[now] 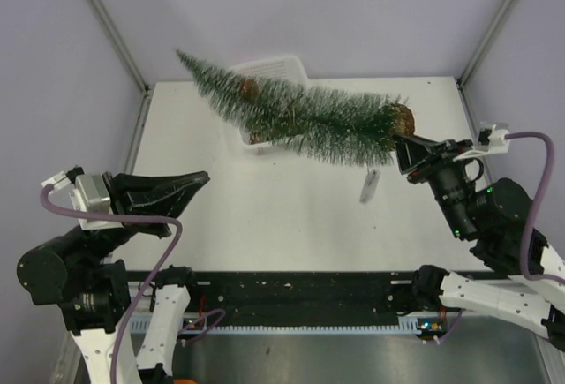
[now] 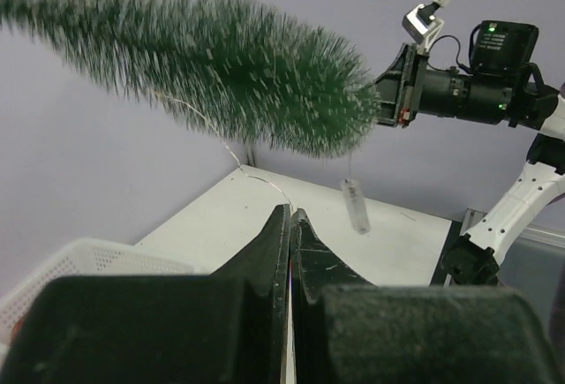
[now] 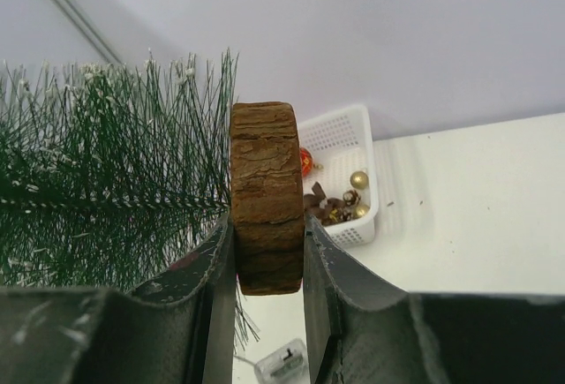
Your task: Decorate the small christmas tree
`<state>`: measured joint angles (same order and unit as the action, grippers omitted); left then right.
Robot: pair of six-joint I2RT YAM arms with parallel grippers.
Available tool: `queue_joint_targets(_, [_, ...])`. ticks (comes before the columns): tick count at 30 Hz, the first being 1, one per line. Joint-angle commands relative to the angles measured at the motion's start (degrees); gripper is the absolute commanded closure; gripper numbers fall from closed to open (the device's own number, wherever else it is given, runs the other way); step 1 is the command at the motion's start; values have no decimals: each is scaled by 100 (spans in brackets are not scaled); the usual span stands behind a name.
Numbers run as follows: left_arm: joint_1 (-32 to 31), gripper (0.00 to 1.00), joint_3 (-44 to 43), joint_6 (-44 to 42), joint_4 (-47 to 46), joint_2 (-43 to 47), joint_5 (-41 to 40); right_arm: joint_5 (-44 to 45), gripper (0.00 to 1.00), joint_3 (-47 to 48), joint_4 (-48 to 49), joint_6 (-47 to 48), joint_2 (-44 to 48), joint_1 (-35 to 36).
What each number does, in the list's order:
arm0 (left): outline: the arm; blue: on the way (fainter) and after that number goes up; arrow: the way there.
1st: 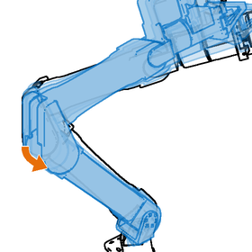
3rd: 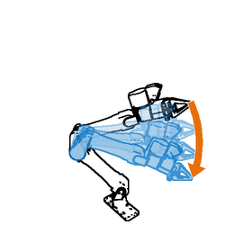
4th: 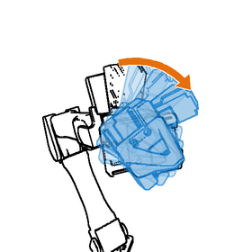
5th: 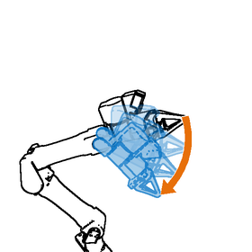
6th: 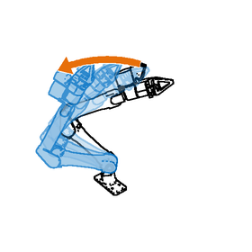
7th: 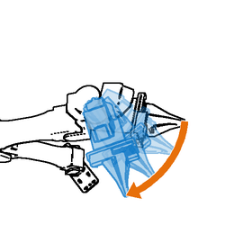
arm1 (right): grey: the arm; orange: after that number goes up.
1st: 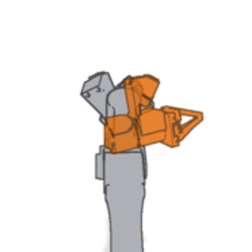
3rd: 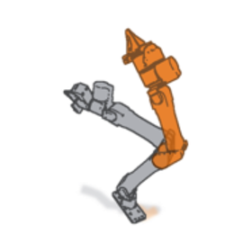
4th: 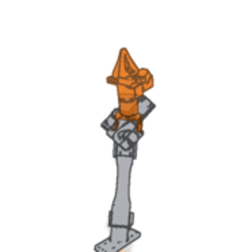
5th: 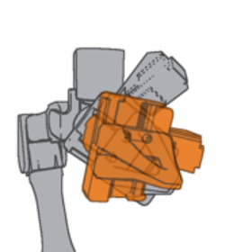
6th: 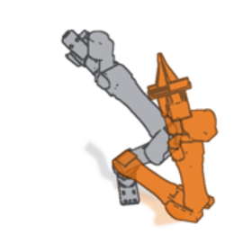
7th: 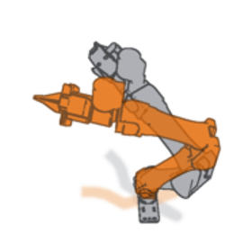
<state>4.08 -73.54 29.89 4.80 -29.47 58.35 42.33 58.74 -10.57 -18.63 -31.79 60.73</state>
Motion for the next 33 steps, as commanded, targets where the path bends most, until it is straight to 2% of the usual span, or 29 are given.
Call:
queue_joint_targets(1, [5, 100, -371, -53, -251, -93, 220, 178, 100, 497, -243, 44, -494, 53])
queue_joint_targets(5, [32, 100, -565, -351, -164, -111, 388, 706, 100, 647, -525, 333, -802, 44])
queue_joint_targets(8, [67, 100, -749, -598, -49, -190, 432, 637, 100, 534, -429, 816, -908, 44])
queue_joint_targets(13, [120, 100, -1066, -1001, -23, -550, 519, -92, 100, 112, -43, 1528, -724, 44])
queue_joint_targets(18, [129, 100, -1172, -1924, 723, -945, 651, -1154, 100, -239, 63, 2028, -232, 44])
queue_joint_targets(22, [129, 100, -961, -2556, 1162, -1078, 538, -1508, 100, -582, 213, 2109, 304, 53])
queue_joint_targets(27, [129, 100, -908, -3234, 1954, -1140, 494, -1280, 100, -811, 187, 1978, 797, 44])
queue_joint_targets(33, [129, 100, -592, -3174, 2034, -973, 467, -1209, 100, -943, 274, 1627, 1087, 44])
